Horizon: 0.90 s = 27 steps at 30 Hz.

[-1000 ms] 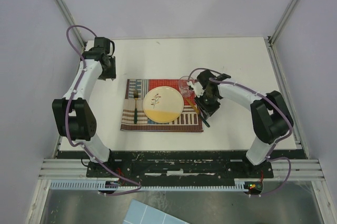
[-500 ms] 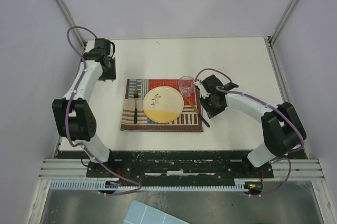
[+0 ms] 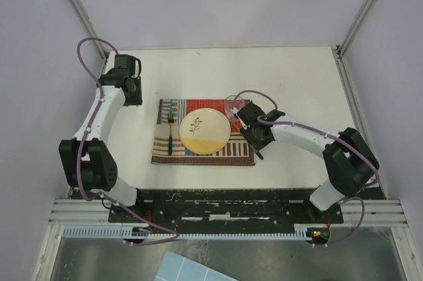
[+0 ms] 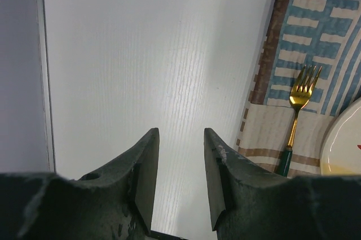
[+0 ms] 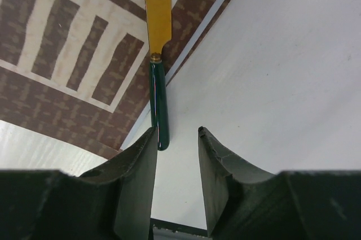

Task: Set the dinner table for one person
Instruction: Adjust the knife on the napkin.

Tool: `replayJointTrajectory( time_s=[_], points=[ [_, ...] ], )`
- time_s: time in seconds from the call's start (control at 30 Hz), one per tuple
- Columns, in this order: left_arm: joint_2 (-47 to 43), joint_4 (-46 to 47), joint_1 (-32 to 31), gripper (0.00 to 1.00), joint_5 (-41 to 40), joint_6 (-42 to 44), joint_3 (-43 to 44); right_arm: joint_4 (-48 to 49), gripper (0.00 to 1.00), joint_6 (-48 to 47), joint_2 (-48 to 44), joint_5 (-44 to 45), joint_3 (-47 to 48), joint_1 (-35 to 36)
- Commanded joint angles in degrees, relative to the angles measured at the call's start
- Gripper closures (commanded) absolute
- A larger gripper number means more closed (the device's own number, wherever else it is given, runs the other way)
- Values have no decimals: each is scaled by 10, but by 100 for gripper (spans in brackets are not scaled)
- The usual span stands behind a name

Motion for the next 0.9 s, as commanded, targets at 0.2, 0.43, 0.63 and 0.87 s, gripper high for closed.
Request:
replayJointTrajectory(
  time_s=[0.2, 0.43, 0.63, 0.87],
  points=[
    [-51, 26, 9, 56, -20, 29, -16, 2, 58, 57, 52, 22, 52, 43],
    [-59, 24, 11, 56, -24, 30, -18, 44, 58, 81, 69, 28, 42, 73],
    [-62, 20, 13, 56, -22, 32, -16, 37, 60, 72, 78, 39, 48, 73],
    [-57, 21, 13, 56, -15, 27, -14, 20, 59, 51, 4, 41, 22, 73]
  ],
)
